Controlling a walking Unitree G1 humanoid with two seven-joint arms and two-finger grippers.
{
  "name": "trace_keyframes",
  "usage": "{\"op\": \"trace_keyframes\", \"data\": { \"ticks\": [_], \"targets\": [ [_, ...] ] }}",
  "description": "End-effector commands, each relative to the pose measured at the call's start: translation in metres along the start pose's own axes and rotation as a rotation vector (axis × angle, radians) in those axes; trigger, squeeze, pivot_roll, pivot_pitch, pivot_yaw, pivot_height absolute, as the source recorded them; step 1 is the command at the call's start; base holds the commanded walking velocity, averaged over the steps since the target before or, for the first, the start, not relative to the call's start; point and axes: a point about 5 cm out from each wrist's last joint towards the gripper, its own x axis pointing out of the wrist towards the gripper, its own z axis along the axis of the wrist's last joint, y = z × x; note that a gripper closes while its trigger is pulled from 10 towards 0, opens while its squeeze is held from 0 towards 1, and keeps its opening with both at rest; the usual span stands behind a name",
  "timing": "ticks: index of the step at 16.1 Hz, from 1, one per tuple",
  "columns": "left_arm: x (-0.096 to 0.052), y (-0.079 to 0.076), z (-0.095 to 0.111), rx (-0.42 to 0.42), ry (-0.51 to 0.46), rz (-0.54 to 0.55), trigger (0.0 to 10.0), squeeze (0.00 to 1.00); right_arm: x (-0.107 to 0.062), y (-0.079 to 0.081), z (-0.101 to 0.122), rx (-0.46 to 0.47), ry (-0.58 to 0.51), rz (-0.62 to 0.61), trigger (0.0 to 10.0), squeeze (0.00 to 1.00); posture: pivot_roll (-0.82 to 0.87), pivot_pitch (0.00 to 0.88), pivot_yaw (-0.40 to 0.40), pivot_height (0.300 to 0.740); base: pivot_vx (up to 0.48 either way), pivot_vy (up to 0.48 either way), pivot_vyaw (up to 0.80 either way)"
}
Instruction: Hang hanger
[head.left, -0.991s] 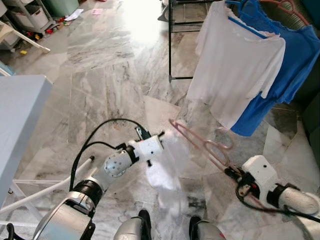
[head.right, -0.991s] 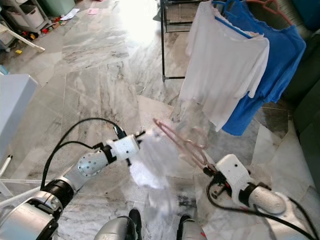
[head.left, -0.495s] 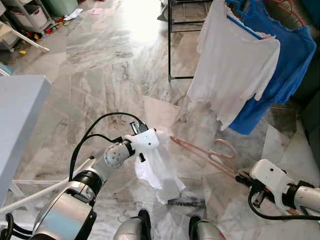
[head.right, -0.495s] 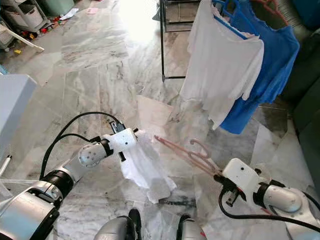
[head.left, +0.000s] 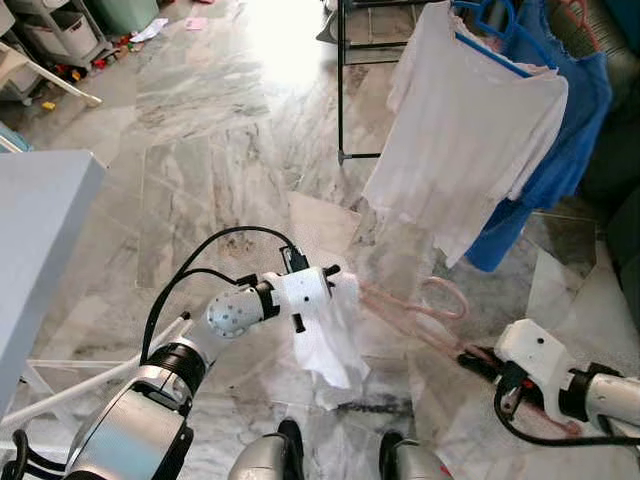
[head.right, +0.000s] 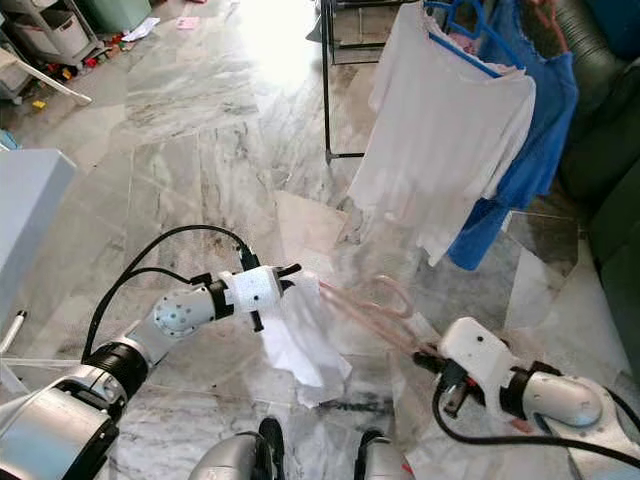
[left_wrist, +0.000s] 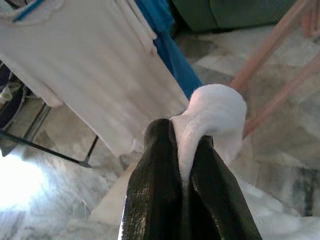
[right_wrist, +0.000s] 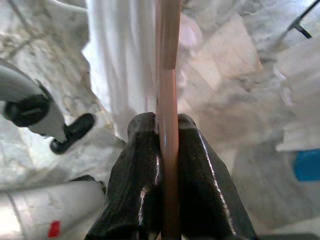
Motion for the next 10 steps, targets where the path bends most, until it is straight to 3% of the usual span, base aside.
{"op": "trace_keyframes", "data": {
  "ticks": [1, 4, 7, 10],
  "targets": [
    [-0.002, 0.004, 0.002, 0.015, -0.017, 0.013, 10.0, 0.0, -0.004, 0.003, 0.003, 0.004, -0.008, 0.028, 10.0, 0.0, -0.11, 0.239, 0.124, 0.74, 0.0, 0.0, 0.0],
    [-0.003, 0.01, 0.0, 0.035, 0.01, 0.016, 10.0, 0.0, -0.014, -0.005, -0.002, -0.016, 0.039, 0.002, 10.0, 0.0, -0.12, 0.24, 0.124, 0.74, 0.0, 0.0, 0.0],
    [-0.009, 0.013, -0.011, 0.07, 0.101, 0.017, 10.0, 0.0, -0.021, -0.019, -0.013, -0.054, 0.12, -0.091, 10.0, 0.0, -0.12, 0.239, 0.128, 0.74, 0.0, 0.0, 0.0],
    [-0.012, 0.015, -0.013, 0.066, 0.11, 0.023, 10.0, 0.0, -0.019, -0.008, -0.012, -0.009, 0.092, -0.035, 10.0, 0.0, -0.12, 0.241, 0.126, 0.74, 0.0, 0.0, 0.0]
  ]
}}
